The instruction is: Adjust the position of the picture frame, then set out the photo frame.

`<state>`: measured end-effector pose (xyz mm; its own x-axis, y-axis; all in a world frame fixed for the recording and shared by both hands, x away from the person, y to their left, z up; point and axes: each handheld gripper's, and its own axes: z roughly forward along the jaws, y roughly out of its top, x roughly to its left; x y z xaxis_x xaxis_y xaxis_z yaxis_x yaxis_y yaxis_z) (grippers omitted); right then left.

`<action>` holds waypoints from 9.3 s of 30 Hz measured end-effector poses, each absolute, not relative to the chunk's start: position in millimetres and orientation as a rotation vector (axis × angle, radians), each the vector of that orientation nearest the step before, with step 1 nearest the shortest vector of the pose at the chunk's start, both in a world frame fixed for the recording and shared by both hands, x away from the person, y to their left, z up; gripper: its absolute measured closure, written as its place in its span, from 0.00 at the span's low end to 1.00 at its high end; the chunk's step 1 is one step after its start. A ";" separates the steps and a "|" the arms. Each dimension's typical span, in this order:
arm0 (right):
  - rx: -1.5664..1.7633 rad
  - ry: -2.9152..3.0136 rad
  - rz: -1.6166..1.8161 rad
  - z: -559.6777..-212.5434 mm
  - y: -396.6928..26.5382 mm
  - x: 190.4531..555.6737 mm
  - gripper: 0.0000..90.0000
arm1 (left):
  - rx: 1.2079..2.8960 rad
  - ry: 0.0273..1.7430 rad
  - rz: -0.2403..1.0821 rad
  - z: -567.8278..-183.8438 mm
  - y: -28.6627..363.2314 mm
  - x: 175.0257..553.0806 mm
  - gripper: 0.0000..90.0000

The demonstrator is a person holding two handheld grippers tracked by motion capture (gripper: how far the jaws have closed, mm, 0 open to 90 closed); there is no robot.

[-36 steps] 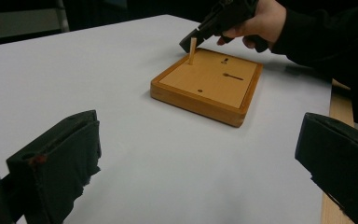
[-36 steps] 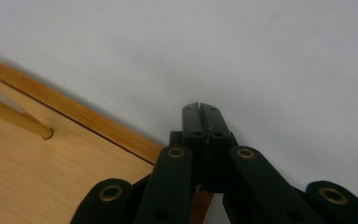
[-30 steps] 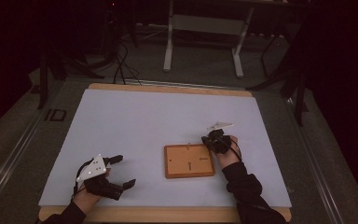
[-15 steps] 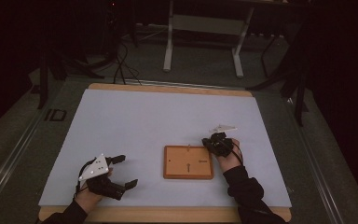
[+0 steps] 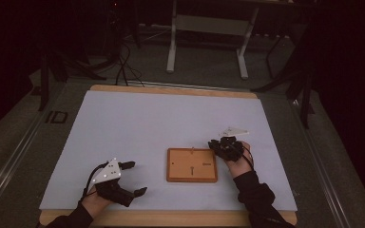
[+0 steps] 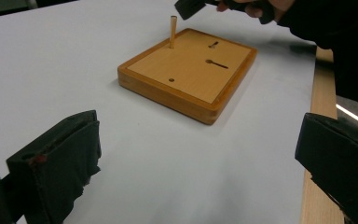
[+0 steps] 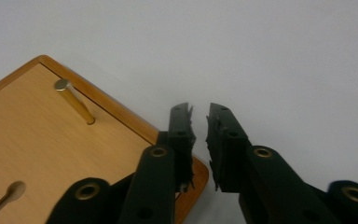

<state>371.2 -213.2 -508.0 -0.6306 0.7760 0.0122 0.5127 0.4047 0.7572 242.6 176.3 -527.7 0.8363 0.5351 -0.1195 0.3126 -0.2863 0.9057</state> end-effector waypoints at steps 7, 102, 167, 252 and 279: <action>1.088 2.309 1.114 -499.4 -220.1 359.3 0.74 | 1.897 0.621 0.234 -518.8 168.3 244.5 0.01; 0.262 2.283 0.874 -517.1 -240.7 233.4 0.35 | 2.183 0.470 0.132 -519.3 15.7 387.5 0.93; -0.362 1.981 0.269 -555.3 -201.5 237.7 0.75 | 2.202 0.542 0.055 -507.3 34.2 389.4 0.71; 0.007 2.728 0.525 -421.3 -190.8 420.2 0.72 | 2.098 0.700 0.081 -521.5 147.5 278.6 0.16; 0.164 2.628 0.539 -426.8 -183.0 446.0 0.53 | 2.079 0.713 0.204 -526.7 150.6 279.2 0.02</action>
<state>446.0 -183.0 -426.8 -0.8918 0.2010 -0.4053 0.0254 0.9167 0.3987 279.2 150.6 -526.7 0.8202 0.5591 -0.1211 0.4105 -0.4278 0.8052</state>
